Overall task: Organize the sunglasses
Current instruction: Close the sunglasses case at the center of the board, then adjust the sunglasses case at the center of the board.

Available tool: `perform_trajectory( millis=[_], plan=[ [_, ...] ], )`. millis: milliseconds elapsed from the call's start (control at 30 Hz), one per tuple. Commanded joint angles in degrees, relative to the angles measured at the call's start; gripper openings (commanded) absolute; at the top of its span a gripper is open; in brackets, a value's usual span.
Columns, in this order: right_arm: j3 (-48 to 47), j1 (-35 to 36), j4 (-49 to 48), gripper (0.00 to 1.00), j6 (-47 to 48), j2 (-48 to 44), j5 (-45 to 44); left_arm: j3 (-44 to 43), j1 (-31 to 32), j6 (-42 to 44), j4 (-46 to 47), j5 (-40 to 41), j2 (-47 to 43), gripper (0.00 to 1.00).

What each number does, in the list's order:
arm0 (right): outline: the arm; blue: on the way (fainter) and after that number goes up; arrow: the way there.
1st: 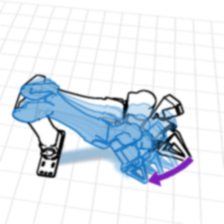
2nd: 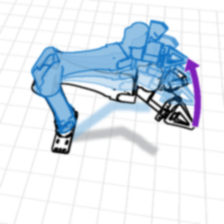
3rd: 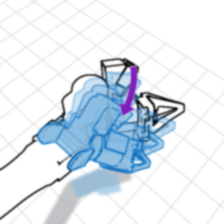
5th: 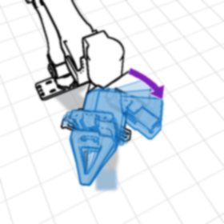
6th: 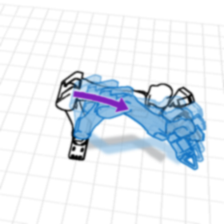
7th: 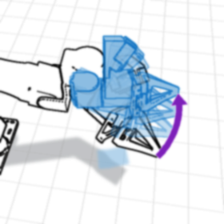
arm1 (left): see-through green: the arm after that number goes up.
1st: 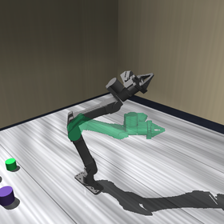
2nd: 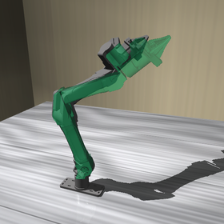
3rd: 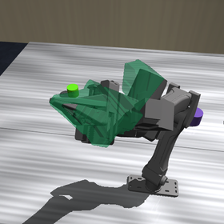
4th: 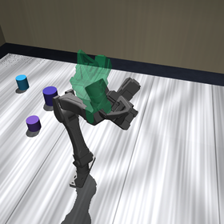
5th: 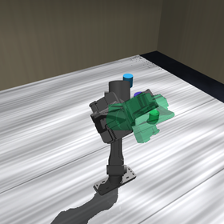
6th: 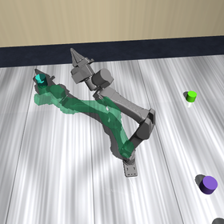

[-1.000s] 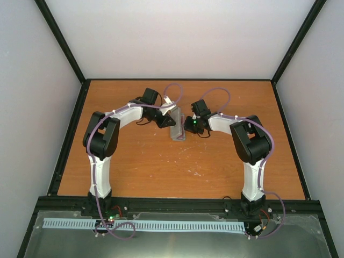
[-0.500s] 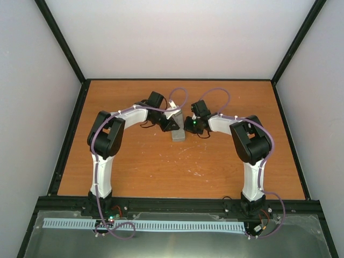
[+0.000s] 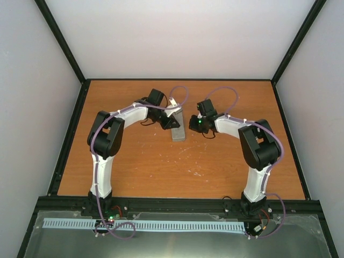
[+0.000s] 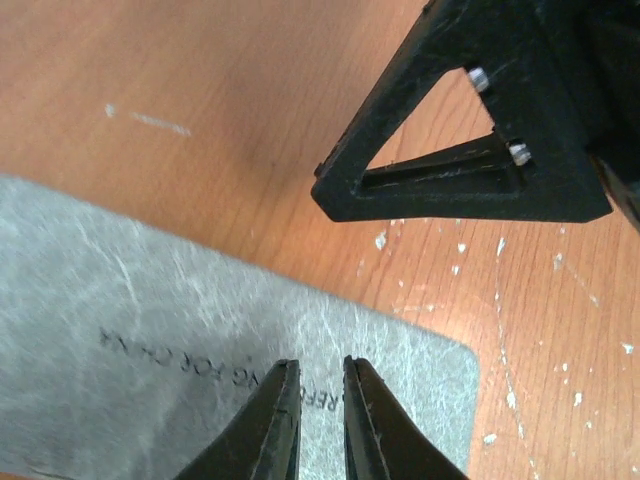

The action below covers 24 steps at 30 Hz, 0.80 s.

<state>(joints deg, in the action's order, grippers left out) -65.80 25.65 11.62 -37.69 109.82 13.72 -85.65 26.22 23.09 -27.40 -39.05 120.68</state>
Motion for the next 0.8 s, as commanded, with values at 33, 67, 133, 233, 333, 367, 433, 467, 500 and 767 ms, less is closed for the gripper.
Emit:
perform_trajectory(
  millis=[33,67,133,233,333,367,433,467,500,767],
  plan=[
    [1.35,-2.43,-0.09,0.07,0.16,-5.97,-1.91,-6.76,0.48,0.54,-2.18,-1.64,0.69,0.16],
    [1.8,-2.92,-0.3,0.07,-0.1,-6.8,-1.81,-7.19,0.54,0.67,-2.4,-1.72,1.32,0.16],
    [2.63,-3.5,-0.44,0.07,-0.23,-7.93,-1.84,-7.42,0.71,0.72,-2.46,-1.74,2.17,0.16],
    [4.25,-4.15,-0.74,0.07,-0.29,-9.43,-2.02,-7.27,1.13,1.36,-3.59,-1.56,4.19,0.16],
    [6.42,-4.71,-1.59,0.07,-0.53,-10.89,-2.01,-5.88,1.82,2.6,-5.74,-0.81,6.3,0.14],
    [7.08,-4.97,-2.07,0.07,-0.64,-11.19,-1.9,-4.52,2.04,2.84,-5.61,-0.15,6.39,0.14],
    [8.17,-5.31,-2.57,0.07,-0.67,-11.62,-1.64,-1.95,2.33,3.21,-5.06,0.54,6.04,0.14],
    [8.54,-5.41,-2.83,0.07,-0.71,-11.77,-1.53,-1.2,2.41,3.28,-5.09,0.79,5.92,0.14],
    [8.78,-5.54,-3.03,0.07,-0.63,-11.86,-1.48,-0.51,2.43,3.33,-5.2,1.13,5.72,0.13],
    [7.43,-5.45,-4.17,0.09,-0.58,-9.88,0.16,0.4,2.3,1.76,-3.97,2.22,-2.84,0.22]
  ],
)
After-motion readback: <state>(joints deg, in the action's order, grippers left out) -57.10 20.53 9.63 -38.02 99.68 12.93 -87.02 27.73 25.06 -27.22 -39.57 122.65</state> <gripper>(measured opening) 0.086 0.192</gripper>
